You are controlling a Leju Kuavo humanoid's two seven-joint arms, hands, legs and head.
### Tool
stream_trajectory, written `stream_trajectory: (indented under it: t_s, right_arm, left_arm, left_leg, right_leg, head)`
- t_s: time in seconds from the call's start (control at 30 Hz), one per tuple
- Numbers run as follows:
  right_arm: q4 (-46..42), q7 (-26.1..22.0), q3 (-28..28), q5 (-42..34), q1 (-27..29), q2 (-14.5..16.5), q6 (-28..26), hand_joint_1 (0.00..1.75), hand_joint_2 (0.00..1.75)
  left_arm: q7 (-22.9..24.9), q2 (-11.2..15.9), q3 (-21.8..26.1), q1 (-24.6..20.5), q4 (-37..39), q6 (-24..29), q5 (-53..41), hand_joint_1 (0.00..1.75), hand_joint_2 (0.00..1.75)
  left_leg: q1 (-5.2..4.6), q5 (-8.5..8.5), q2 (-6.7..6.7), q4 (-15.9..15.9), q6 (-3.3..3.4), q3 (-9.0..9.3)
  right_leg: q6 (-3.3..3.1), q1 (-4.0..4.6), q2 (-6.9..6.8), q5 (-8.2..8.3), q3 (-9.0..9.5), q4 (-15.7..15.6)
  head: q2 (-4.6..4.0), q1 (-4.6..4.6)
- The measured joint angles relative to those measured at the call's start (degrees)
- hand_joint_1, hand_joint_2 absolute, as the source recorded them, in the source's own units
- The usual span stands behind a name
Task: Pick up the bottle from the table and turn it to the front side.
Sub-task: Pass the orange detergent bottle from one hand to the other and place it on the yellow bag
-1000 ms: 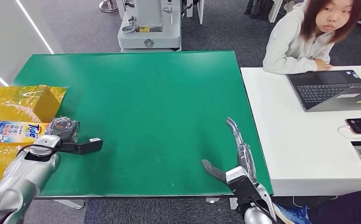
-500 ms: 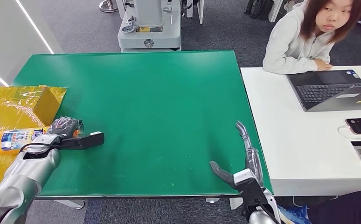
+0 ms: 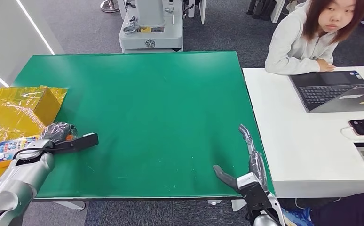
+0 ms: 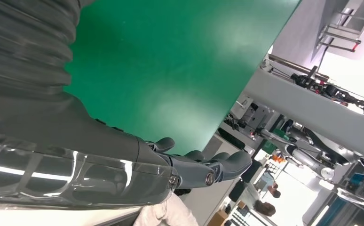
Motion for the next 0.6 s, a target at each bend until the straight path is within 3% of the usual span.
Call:
stream_trajectory:
  t_s: [0.1,0.6]
  right_arm:
    - [-0.14,0.13,0.07,-0.01,0.01,-0.13,0.0,0.0,1.75]
    - [-0.51,0.77,0.62,0.5,-0.47,-0.65,-0.48,0.0,1.75]
  left_arm:
    - [-0.39,-0.01,0.43,0.33,0.09,0.57,0.23,0.0,1.75]
    - [-4.99,-1.16,1.29,1.6,0.09,10.64,-1.15,0.0,1.75]
  left_leg:
    - [0.0,0.0,-0.01,0.0,0.0,0.0]
    - [-0.01,0.0,-0.03,0.0,0.0,0.0]
  right_leg:
    - [0.0,0.0,-0.01,0.0,0.01,0.0]
    - [0.0,0.0,-0.04,0.0,0.02,0.0]
  head:
    - [0.0,0.0]
    - [0.0,0.0]
